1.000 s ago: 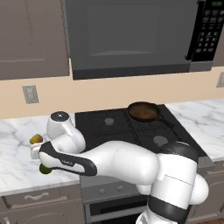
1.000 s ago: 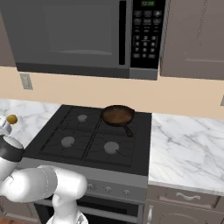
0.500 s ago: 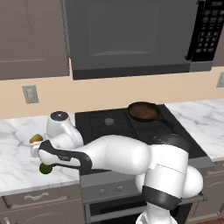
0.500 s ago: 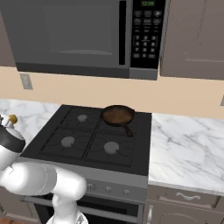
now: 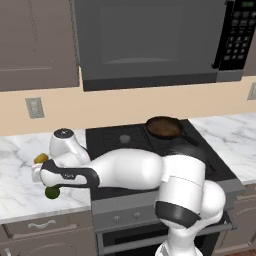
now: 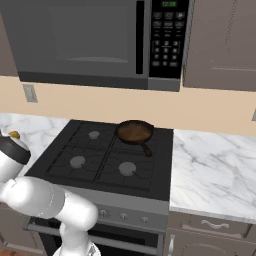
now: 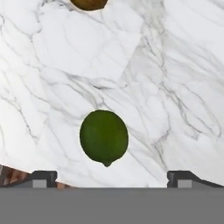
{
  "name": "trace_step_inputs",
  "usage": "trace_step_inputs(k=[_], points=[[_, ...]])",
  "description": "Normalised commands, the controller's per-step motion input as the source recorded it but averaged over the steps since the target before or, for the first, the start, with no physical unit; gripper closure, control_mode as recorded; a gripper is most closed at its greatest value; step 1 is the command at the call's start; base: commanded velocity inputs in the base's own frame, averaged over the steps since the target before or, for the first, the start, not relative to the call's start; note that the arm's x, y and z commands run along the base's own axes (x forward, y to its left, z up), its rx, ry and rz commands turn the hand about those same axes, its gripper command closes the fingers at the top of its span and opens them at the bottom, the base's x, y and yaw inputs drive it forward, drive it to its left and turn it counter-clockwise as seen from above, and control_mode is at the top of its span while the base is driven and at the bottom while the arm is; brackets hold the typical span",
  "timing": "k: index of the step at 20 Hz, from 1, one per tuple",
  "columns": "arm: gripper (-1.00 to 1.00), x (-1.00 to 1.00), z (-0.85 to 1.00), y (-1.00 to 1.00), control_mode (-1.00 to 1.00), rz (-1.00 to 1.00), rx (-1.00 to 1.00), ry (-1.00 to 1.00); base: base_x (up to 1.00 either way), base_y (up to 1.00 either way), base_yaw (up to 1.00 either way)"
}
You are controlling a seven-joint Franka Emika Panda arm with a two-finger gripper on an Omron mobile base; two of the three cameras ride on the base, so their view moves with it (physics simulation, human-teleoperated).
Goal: Put the lime and squash in the pan. Then turn on the rear right burner and set the heat to medium.
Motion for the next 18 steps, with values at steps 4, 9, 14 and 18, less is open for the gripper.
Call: trace_step_inputs(k=[4,9,14,18], points=[[-1.0,0.02,-0.33,0.0,-1.0,0.0,0.0,0.0,0.0,0.0,0.0],[-1.0,0.08,-0.28,0.04,-1.0,0.0,0.0,0.0,0.0,0.0,0.0],[-1.0,0.02,-0.21,0.17,-1.0,0.0,0.0,0.0,0.0,0.0,0.0],[-1.0,0.03,-0.26,0.25,-1.0,0.0,0.0,0.0,0.0,0.0,0.0]])
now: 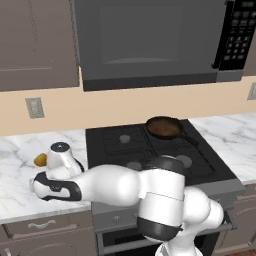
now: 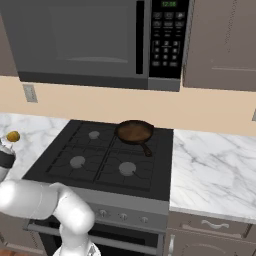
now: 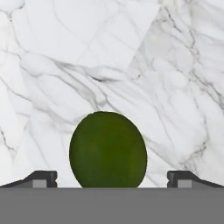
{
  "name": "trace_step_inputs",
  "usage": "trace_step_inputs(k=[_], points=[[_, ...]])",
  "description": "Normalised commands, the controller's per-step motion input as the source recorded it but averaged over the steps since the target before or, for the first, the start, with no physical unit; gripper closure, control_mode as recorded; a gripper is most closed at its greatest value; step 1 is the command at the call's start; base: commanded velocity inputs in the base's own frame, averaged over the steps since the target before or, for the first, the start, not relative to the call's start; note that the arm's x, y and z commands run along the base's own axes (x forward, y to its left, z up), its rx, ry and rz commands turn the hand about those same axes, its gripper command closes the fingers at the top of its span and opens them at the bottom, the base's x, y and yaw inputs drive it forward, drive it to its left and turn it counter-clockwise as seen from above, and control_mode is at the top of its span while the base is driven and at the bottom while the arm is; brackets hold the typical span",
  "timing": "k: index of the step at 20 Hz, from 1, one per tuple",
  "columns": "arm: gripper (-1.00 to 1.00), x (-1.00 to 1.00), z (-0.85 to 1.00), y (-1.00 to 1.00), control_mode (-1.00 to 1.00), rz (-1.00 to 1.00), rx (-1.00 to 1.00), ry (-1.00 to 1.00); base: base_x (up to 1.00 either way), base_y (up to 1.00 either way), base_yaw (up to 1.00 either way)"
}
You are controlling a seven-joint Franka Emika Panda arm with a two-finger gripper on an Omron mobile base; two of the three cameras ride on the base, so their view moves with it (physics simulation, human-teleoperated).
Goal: Put the lime and squash in the pan. Then turn on the rear right burner and set the heat to medium.
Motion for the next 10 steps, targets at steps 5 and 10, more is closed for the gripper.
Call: trace_step_inputs(k=[5,10], points=[[-1.0,0.06,-0.28,0.14,-1.0,0.0,0.0,0.0,0.0,0.0,0.0],[-1.0,0.27,-0.15,0.01,-1.0,0.0,0.0,0.0,0.0,0.0,0.0]])
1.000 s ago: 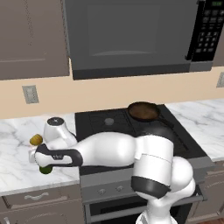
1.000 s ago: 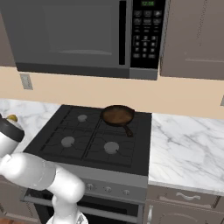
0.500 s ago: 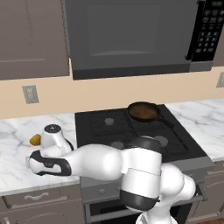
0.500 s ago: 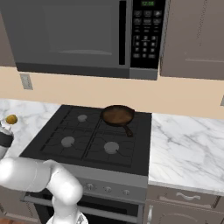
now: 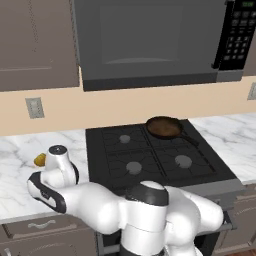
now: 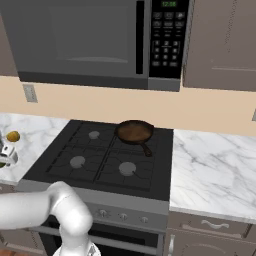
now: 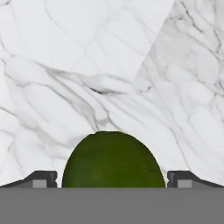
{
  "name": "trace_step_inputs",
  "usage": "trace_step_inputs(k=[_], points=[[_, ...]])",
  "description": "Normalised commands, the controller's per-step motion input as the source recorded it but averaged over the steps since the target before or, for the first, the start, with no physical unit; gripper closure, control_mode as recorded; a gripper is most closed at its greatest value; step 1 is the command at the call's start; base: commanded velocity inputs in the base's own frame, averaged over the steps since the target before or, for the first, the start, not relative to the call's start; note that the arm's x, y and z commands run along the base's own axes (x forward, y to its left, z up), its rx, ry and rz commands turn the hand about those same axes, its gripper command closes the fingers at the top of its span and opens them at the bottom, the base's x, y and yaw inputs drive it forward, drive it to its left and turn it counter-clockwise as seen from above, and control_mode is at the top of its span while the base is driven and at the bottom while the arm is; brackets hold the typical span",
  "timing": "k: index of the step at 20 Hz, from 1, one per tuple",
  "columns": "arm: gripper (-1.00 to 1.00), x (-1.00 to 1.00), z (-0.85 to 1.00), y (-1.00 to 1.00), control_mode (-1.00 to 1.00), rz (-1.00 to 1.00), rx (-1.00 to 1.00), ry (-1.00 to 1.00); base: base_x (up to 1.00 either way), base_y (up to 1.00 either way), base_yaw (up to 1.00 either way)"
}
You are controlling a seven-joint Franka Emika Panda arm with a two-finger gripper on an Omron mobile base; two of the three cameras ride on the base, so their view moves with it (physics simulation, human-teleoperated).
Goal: Put the lime and squash in the pan. Then turn on the rear right burner and set the heat to medium.
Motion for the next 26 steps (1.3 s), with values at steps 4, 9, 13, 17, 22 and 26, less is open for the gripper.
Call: trace_step_inputs(k=[4,9,13,17,22,26], points=[[-1.0,0.06,-0.01,0.0,-1.0,0.0,0.0,0.0,0.0,0.0,0.0],[-1.0,0.0,0.0,0.0,-1.0,0.0,0.0,0.0,0.0,0.0,0.0],[1.0,0.0,0.0,0.0,-1.0,0.0,0.0,0.0,0.0,0.0,0.0],[1.0,0.0,0.0,0.0,-1.0,0.0,0.0,0.0,0.0,0.0,0.0],[1.0,0.18,-0.01,0.0,-1.0,0.03,0.0,0.0,0.0,0.0,0.0],[1.0,0.0,0.45,-0.34,-1.0,0.07,0.0,-0.07,0.0,0.0,0.0]])
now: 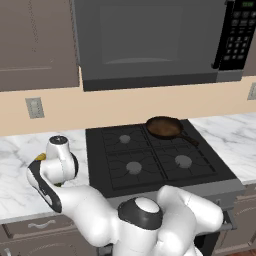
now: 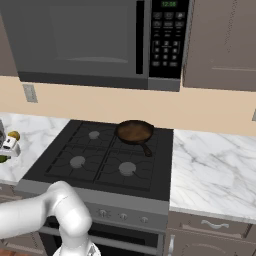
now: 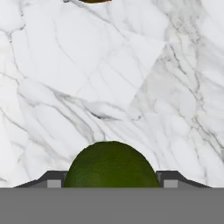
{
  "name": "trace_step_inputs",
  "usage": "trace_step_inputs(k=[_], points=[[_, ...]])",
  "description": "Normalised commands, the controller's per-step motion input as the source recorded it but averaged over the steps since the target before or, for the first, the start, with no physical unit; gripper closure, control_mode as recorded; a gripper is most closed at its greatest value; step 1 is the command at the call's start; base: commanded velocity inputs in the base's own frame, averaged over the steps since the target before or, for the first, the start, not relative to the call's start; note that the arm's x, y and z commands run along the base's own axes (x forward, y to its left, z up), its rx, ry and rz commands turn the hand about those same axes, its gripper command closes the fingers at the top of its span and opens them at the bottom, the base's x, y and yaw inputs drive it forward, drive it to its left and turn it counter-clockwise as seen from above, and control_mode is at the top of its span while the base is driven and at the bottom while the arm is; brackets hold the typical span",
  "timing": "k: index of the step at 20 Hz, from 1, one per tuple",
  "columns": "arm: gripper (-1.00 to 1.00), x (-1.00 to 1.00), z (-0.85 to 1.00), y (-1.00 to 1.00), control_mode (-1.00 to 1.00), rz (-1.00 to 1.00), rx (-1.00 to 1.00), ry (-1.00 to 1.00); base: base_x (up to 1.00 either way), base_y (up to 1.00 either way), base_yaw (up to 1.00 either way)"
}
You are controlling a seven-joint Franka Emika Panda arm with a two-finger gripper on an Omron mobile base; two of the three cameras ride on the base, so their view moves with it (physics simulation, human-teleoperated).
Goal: Put the lime and squash in the pan. Then turn on the rear right burner and set the heat to medium.
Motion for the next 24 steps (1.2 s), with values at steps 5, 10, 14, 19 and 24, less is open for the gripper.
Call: trace_step_inputs(k=[5,10,14,19,24], points=[[1.0,-0.03,0.98,-0.81,-1.0,0.08,0.0,-0.07,0.0,0.0,0.0],[1.0,-0.02,0.8,-0.99,-1.0,0.02,0.0,-0.13,0.0,0.0,0.0],[1.0,-0.05,0.68,-0.96,-1.0,0.01,0.0,-0.11,0.0,0.0,0.0],[1.0,-0.2,0.47,-0.8,-1.0,0.0,0.01,-0.22,0.0,0.0,0.0],[1.0,-0.19,0.18,-0.86,-1.0,0.0,0.01,-0.3,0.0,0.0,0.0]])
